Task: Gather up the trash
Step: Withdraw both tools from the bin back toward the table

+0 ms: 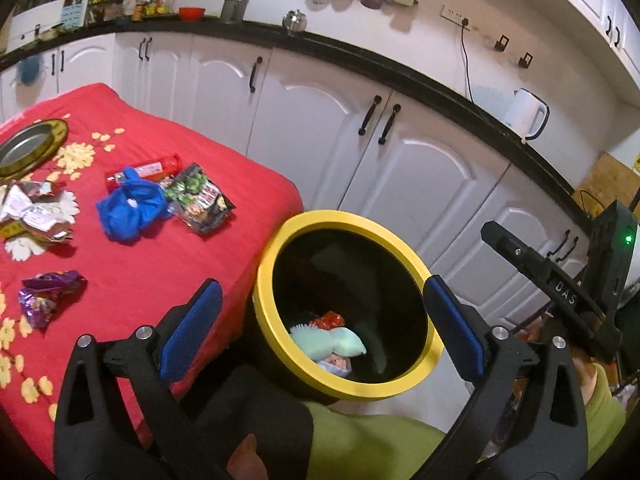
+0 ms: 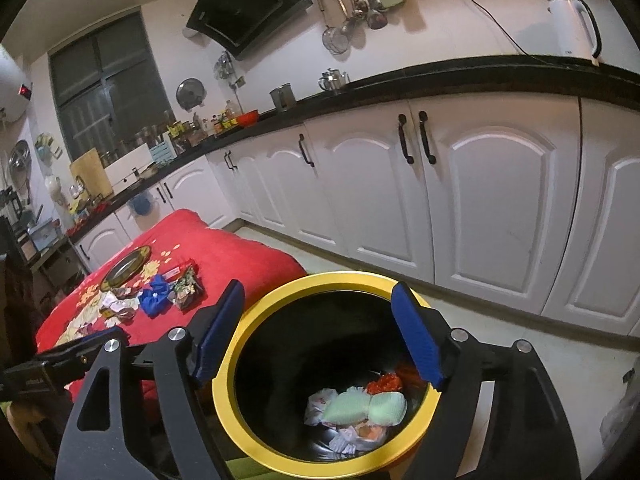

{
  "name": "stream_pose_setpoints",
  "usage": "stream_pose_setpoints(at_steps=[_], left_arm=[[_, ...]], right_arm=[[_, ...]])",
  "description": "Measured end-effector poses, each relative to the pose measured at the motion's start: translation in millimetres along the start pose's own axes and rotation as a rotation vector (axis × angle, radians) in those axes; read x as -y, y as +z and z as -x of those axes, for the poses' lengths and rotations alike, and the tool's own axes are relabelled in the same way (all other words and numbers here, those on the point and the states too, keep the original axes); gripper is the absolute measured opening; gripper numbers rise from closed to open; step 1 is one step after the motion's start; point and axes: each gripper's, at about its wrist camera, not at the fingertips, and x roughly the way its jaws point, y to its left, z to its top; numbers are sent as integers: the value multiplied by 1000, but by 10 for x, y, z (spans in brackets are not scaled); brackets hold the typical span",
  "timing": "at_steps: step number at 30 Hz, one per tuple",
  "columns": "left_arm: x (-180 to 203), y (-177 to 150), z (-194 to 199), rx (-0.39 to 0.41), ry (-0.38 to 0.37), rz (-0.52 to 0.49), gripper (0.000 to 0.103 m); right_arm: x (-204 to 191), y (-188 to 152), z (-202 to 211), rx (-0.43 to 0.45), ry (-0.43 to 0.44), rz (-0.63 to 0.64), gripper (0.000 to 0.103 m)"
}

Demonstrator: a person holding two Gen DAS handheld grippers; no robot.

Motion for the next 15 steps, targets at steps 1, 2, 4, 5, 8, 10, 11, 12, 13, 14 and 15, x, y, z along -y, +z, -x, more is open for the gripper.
stream_pose_setpoints(at_steps=[1, 2, 4, 5, 8, 10, 11, 12, 13, 14, 15], left_arm=[[-2, 1, 21, 5, 0, -1, 92], [-8, -4, 47, 11, 2, -1, 92], [-7, 9, 81, 21, 3, -3, 92], [-3, 15, 99, 26, 6, -4, 92], [-28, 34, 165, 51, 16, 1, 92], [-67, 53, 234, 77, 27, 11, 92], [-96, 68, 278, 91, 35, 17, 92], [-123, 82, 317, 103, 42, 23, 92], [-152, 90, 352, 113, 48, 28, 92], [-174, 97, 381, 121, 53, 33, 92], [-214, 109, 423, 135, 64, 42, 92]], right_arm=[[-28, -1, 8, 1, 0, 9, 74], [-47, 1, 13, 2, 1, 15, 74], [-81, 9, 26, 7, 1, 25, 74], [-100, 14, 35, 9, 2, 28, 75], [-191, 33, 56, 18, 12, 48, 76], [-274, 42, 61, 21, 24, 67, 77], [-321, 45, 69, 24, 31, 77, 77], [-381, 50, 75, 28, 40, 91, 78], [-426, 53, 81, 29, 46, 99, 79], [-480, 57, 83, 31, 54, 110, 80], [-525, 61, 83, 31, 61, 118, 81]])
